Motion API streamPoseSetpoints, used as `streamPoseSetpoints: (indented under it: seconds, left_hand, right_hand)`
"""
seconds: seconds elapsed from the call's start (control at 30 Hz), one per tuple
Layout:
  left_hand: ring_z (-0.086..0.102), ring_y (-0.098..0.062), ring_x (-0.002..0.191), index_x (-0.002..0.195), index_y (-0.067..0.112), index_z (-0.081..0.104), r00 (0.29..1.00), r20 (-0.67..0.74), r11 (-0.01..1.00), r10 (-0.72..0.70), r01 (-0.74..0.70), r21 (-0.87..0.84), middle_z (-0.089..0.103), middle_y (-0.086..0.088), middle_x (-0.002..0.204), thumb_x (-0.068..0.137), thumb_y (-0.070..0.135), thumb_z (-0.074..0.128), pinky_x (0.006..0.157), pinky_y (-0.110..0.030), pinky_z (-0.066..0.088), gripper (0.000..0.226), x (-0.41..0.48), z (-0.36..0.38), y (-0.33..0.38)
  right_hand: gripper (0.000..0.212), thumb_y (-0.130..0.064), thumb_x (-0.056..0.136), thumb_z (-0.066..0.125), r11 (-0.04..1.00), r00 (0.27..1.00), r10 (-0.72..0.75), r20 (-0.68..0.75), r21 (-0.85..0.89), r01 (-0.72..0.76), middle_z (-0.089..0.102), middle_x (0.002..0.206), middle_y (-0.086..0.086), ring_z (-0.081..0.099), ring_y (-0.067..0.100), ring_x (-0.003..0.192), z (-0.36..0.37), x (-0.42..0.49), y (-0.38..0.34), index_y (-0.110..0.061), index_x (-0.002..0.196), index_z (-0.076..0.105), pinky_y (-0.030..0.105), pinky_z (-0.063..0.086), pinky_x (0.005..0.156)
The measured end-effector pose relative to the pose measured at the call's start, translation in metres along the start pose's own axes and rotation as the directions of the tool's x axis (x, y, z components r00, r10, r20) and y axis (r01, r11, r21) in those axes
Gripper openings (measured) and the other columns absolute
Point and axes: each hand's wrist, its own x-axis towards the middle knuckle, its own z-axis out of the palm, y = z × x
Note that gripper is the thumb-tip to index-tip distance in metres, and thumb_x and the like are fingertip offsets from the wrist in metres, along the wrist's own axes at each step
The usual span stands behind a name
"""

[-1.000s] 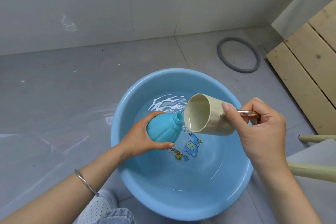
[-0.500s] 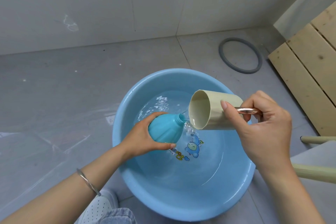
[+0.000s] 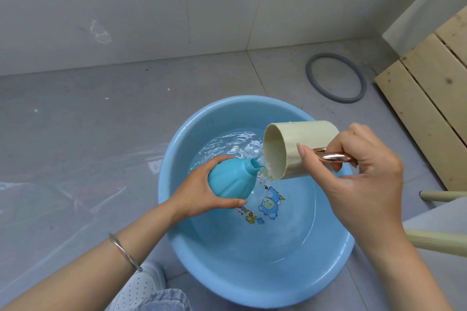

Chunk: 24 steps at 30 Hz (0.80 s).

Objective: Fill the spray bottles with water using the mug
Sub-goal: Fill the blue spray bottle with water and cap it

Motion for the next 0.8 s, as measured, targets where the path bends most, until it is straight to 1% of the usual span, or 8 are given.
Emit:
streamPoseSetpoints:
  seconds: [0.07, 0.13, 0.27, 0.43, 0.6, 0.67, 0.7, 0.8]
  left_hand:
    - [0.057, 0.007, 0.105, 0.123, 0.045, 0.052, 1.000, -0.002, 1.000, -0.004, 0.004, -0.004, 0.060, 0.027, 0.114, 0.053, 0.045, 0.094, 0.090, -0.016, 0.046, 0.082, 0.000, 0.000, 0.000]
    - [0.057, 0.006, 0.105, 0.123, 0.046, 0.052, 1.000, -0.001, 1.000, -0.006, 0.006, -0.012, 0.060, 0.028, 0.114, 0.049, 0.051, 0.092, 0.091, -0.017, 0.046, 0.084, 0.000, -0.001, 0.000]
    - [0.059, 0.004, 0.106, 0.122, 0.046, 0.052, 1.000, 0.001, 1.000, -0.008, 0.008, -0.020, 0.061, 0.028, 0.114, 0.045, 0.058, 0.088, 0.094, -0.022, 0.048, 0.085, 0.000, 0.000, -0.001]
    - [0.058, 0.005, 0.107, 0.123, 0.046, 0.052, 1.000, -0.009, 1.000, -0.006, 0.006, -0.022, 0.060, 0.028, 0.115, 0.046, 0.056, 0.089, 0.094, -0.020, 0.047, 0.086, 0.001, 0.000, -0.001]
    - [0.059, 0.004, 0.107, 0.122, 0.045, 0.053, 1.000, -0.003, 1.000, 0.000, 0.000, -0.017, 0.062, 0.026, 0.114, 0.046, 0.057, 0.089, 0.094, -0.022, 0.049, 0.084, 0.001, 0.000, -0.001]
    - [0.059, 0.004, 0.106, 0.122, 0.045, 0.053, 1.000, -0.003, 1.000, -0.002, 0.002, -0.017, 0.062, 0.027, 0.114, 0.048, 0.053, 0.091, 0.093, -0.022, 0.049, 0.083, 0.001, -0.001, -0.001]
    - [0.059, 0.004, 0.106, 0.122, 0.046, 0.053, 1.000, -0.003, 1.000, -0.004, 0.004, -0.017, 0.062, 0.027, 0.114, 0.050, 0.051, 0.092, 0.093, -0.022, 0.049, 0.082, 0.001, -0.001, -0.001]
    - [0.059, 0.004, 0.106, 0.121, 0.047, 0.053, 1.000, -0.005, 1.000, -0.008, 0.008, -0.022, 0.061, 0.027, 0.114, 0.052, 0.047, 0.093, 0.092, -0.020, 0.048, 0.081, 0.002, -0.001, -0.001]
  right_hand:
    - [0.039, -0.022, 0.076, 0.073, 0.999, 0.999, -0.042, 0.008, -0.012, 0.042, 0.036, 0.060, -0.014, 0.036, 0.003, 0.063, 0.002, 0.000, -0.001, -0.011, 0.054, 0.043, 0.021, 0.026, 0.061]
    - [0.039, -0.021, 0.076, 0.074, 0.997, 0.997, -0.075, 0.013, -0.018, 0.075, 0.034, 0.060, -0.014, 0.035, 0.005, 0.064, 0.003, 0.000, -0.002, -0.011, 0.054, 0.043, 0.021, 0.026, 0.062]
    - [0.039, -0.020, 0.077, 0.073, 0.987, 0.989, -0.150, 0.019, -0.054, 0.151, 0.033, 0.059, -0.006, 0.027, 0.009, 0.063, 0.005, -0.001, -0.004, -0.010, 0.053, 0.043, 0.016, 0.027, 0.067]
    - [0.040, -0.017, 0.077, 0.074, 0.967, 0.972, -0.231, 0.037, -0.098, 0.233, 0.037, 0.057, 0.000, 0.026, 0.011, 0.064, 0.008, -0.003, -0.002, -0.006, 0.052, 0.044, 0.016, 0.027, 0.071]
    - [0.040, -0.018, 0.078, 0.072, 0.951, 0.958, -0.280, 0.063, -0.118, 0.286, 0.038, 0.056, 0.003, 0.029, 0.014, 0.063, 0.012, -0.005, 0.000, -0.006, 0.051, 0.045, 0.016, 0.027, 0.073]
    - [0.040, -0.019, 0.079, 0.071, 0.965, 0.968, -0.246, 0.052, -0.084, 0.250, 0.038, 0.056, 0.001, 0.029, 0.012, 0.063, 0.013, -0.006, 0.000, -0.007, 0.051, 0.045, 0.016, 0.027, 0.072]
    - [0.040, -0.020, 0.078, 0.071, 0.979, 0.980, -0.195, 0.034, -0.054, 0.196, 0.037, 0.056, 0.000, 0.029, 0.010, 0.063, 0.014, -0.007, 0.002, -0.008, 0.051, 0.044, 0.016, 0.027, 0.070]
    - [0.041, -0.019, 0.078, 0.073, 0.993, 0.994, 0.095, -0.049, 0.078, -0.091, 0.039, 0.056, -0.001, 0.035, 0.007, 0.060, 0.014, -0.010, 0.017, -0.010, 0.053, 0.041, 0.014, 0.028, 0.062]
